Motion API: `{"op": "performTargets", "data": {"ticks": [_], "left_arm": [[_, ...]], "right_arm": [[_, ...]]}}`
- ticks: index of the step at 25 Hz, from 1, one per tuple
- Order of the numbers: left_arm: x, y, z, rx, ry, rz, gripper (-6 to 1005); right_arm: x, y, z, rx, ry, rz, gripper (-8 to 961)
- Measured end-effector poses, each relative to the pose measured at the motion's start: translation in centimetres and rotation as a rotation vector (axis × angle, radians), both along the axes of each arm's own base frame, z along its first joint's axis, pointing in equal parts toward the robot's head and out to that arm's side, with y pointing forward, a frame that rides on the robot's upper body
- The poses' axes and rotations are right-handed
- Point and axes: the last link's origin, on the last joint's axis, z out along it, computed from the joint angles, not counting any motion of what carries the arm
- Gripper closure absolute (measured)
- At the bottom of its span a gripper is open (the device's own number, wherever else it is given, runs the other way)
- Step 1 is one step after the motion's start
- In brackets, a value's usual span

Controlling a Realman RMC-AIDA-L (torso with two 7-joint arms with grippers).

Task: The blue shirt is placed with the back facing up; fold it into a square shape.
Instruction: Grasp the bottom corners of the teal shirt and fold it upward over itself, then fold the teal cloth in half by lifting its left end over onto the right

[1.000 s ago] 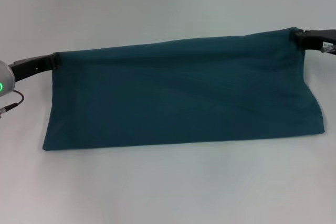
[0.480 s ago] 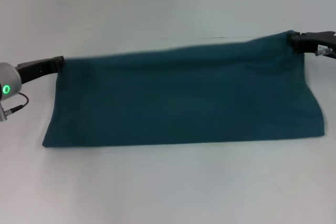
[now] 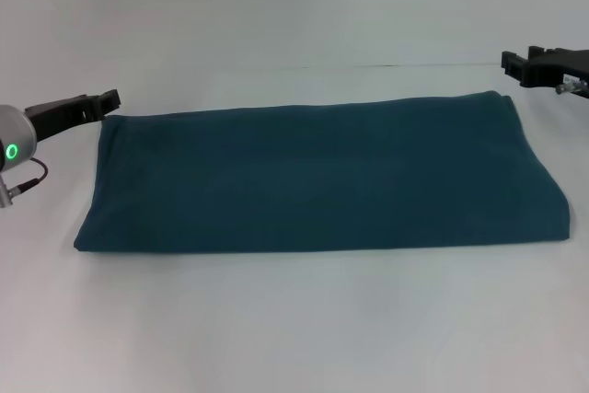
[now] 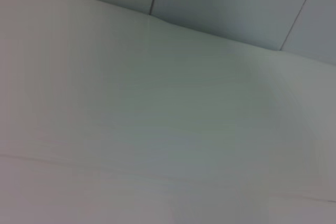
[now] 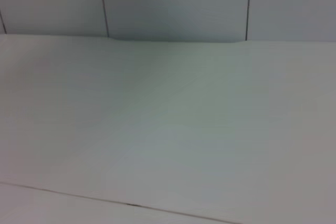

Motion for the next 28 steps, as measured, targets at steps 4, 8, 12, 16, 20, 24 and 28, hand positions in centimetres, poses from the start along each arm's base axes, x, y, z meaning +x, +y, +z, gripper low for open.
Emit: {"op": "performTargets", "data": {"ticks": [4,8,12,16,20,24,28], "left_arm": [[-0.2,-0.3,0.1,-0.001,-0.016,0.001,557],[0.4,-1.2,-0.1,-0.055,-0.065,-0.062,379],[1.5,-2.9,-0.1,-0.120,-0.124,-0.166,176],[1.7,-4.7,0.5,-0.132,-0.180,-0.213,102],[1.1,-6.3,1.0,-0.129,-0.256,-0.219,66],[0.6,-8.0,1.3,-0.145,-0.306,-0.230,67],[0.1,-9.6,1.1,-0.177,-0.369,-0.213,68]], "right_arm": [[0.1,-0.3,0.4,-0.020,0.051,0.013,469],[0.4,-1.3,1.0,-0.053,0.135,0.020,294],[0.8,-3.0,1.5,-0.099,0.220,0.041,213],[1.3,-5.4,2.1,-0.155,0.303,0.072,163],[1.8,-7.6,2.8,-0.199,0.378,0.078,113],[2.3,-9.4,3.0,-0.239,0.433,0.070,113],[2.5,-10.3,3.4,-0.266,0.455,0.076,113]]}}
